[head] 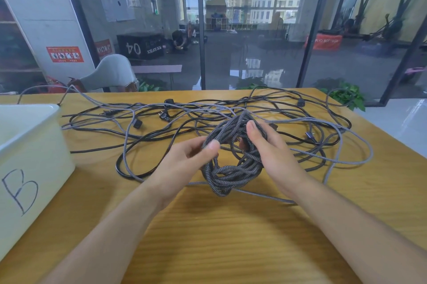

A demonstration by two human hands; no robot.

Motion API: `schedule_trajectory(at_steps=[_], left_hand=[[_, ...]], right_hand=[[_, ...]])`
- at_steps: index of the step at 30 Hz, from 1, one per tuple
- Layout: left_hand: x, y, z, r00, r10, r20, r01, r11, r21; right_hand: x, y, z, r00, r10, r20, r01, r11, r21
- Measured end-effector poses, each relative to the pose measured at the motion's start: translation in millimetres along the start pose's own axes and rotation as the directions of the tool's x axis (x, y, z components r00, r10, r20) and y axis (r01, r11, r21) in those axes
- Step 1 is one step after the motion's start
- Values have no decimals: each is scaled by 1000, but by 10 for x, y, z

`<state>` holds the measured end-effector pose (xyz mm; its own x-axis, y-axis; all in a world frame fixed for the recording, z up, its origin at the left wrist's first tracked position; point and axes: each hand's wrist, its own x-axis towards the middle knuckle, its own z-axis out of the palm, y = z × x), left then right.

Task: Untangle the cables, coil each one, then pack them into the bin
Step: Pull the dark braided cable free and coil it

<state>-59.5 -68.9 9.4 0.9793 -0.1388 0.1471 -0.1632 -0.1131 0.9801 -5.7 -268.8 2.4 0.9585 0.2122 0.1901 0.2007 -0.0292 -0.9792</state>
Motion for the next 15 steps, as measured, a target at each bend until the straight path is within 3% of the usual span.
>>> schedule_trajectory(at_steps=[15], left_hand=[[56, -88, 46, 995, -100, -14, 93, 957, -276]], right_hand=[[-5, 42, 27, 998, 0, 57, -1, 1000, 19]])
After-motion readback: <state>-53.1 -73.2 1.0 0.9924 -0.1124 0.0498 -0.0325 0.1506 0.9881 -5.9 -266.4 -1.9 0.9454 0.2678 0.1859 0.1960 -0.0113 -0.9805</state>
